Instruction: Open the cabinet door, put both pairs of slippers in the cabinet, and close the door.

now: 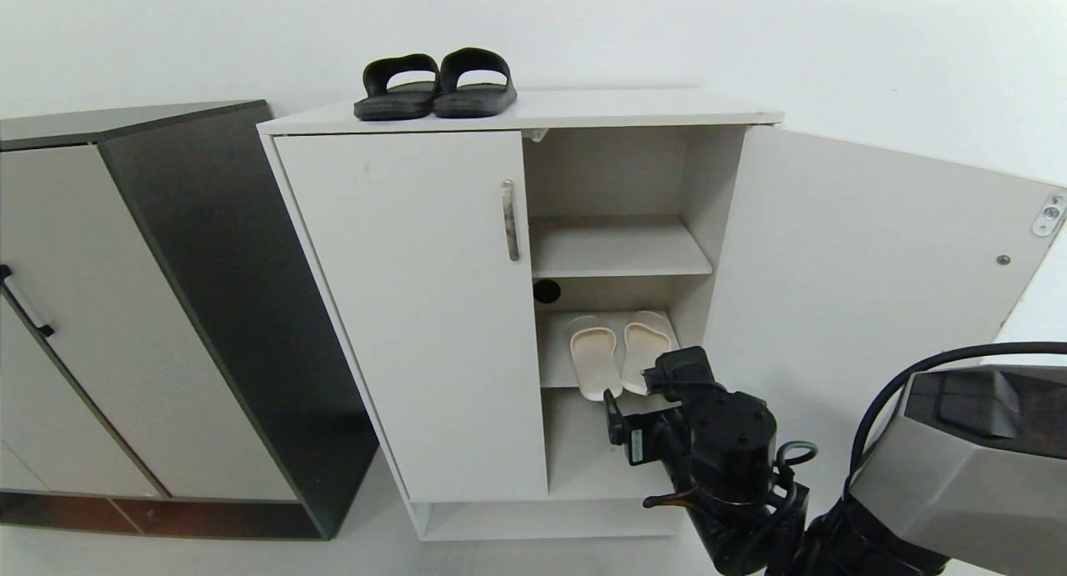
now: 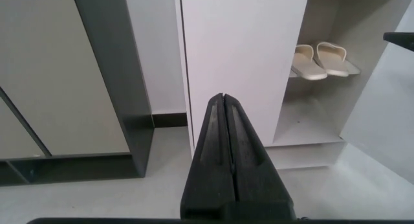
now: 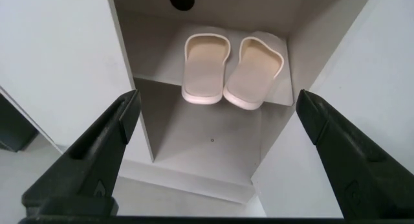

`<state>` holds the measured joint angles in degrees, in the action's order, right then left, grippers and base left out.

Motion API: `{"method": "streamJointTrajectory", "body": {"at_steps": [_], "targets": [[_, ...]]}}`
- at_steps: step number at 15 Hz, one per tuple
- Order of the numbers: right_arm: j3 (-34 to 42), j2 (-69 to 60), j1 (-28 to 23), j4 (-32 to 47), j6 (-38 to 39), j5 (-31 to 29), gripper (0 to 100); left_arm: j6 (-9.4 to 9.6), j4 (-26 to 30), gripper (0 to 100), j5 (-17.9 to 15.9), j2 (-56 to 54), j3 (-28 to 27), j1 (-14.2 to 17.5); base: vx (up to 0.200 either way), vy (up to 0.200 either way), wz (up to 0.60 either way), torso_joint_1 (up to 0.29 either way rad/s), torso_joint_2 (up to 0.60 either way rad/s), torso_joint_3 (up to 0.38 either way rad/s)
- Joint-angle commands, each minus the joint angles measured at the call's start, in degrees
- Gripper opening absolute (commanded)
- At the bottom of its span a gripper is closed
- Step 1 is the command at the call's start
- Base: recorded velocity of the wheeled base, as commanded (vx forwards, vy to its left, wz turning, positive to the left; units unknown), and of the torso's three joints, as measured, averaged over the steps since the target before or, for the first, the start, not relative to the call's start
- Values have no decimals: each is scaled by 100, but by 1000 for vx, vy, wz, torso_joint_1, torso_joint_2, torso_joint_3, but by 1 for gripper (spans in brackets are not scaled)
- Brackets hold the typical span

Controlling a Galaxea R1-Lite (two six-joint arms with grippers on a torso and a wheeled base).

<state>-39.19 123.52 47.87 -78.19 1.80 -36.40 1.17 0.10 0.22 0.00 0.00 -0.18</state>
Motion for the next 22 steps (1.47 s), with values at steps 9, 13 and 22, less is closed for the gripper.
{"method": "streamJointTrajectory", "body": {"at_steps": [9, 13, 22], "targets": [[61, 15, -6, -170, 4, 72, 100, -3, -1, 0, 4, 9, 0, 1, 0, 133, 0, 3, -2, 3], [78, 23, -68, -223, 4, 72, 100, -3, -1, 0, 4, 9, 0, 1, 0, 200, 0, 4, 2, -1], [298, 120, -208, -302, -31, 283, 100, -3, -1, 0, -4, 9, 0, 1, 0, 178, 0, 2, 2, 1]]}}
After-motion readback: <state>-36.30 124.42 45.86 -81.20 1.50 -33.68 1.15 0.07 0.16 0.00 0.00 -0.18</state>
